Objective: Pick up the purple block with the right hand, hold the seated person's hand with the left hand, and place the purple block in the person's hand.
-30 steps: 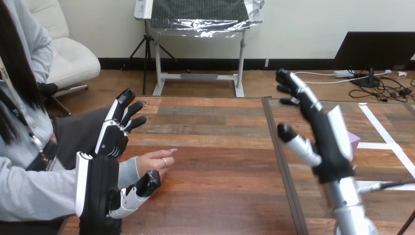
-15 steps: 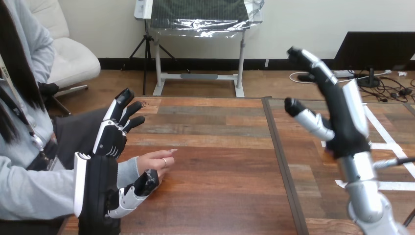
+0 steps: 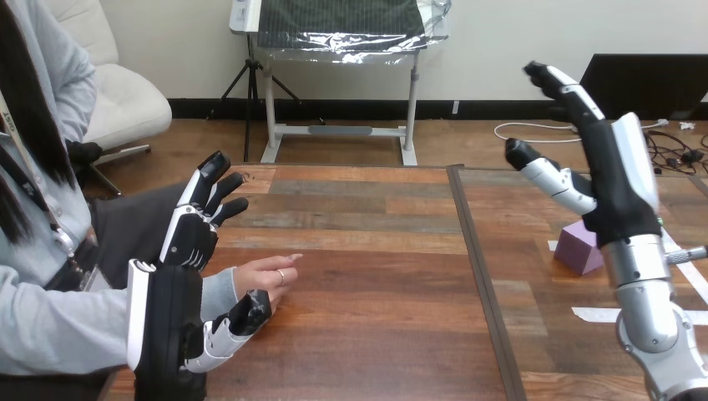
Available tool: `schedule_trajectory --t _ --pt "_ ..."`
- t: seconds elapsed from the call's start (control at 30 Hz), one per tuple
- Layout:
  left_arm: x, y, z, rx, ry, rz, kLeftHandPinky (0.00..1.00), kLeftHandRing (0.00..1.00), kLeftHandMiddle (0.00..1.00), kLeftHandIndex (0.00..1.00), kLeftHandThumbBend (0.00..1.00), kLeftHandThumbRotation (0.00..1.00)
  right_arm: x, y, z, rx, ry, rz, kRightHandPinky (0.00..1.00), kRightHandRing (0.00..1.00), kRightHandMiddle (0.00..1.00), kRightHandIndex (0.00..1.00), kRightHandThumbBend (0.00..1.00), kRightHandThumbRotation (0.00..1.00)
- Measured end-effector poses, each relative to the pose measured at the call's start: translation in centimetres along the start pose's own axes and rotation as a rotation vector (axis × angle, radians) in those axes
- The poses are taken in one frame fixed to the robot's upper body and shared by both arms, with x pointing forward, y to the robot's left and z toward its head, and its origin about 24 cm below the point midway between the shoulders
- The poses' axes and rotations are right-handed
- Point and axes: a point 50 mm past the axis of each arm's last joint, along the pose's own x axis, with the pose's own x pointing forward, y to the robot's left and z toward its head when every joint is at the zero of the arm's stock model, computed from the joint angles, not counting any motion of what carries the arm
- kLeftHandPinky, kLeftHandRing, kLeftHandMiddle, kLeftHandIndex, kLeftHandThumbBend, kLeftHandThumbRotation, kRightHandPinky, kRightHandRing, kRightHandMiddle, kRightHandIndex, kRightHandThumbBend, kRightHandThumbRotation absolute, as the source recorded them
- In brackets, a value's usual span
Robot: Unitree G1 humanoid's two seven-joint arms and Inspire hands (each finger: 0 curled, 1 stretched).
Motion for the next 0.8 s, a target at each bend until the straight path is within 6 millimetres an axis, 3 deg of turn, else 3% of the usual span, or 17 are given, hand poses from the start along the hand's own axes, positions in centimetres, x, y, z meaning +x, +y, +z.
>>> schedule_trajectory --t 0.8 --pt "-0.1 -0.1 0.0 -0.017 -0.001 -0.006 0.82 0.89 0.93 0.91 1.0 0.81 0.7 -2.0 -2.9 -0.15 0.216 0.009 0.76 0.85 0.85 0.87 0.97 0.83"
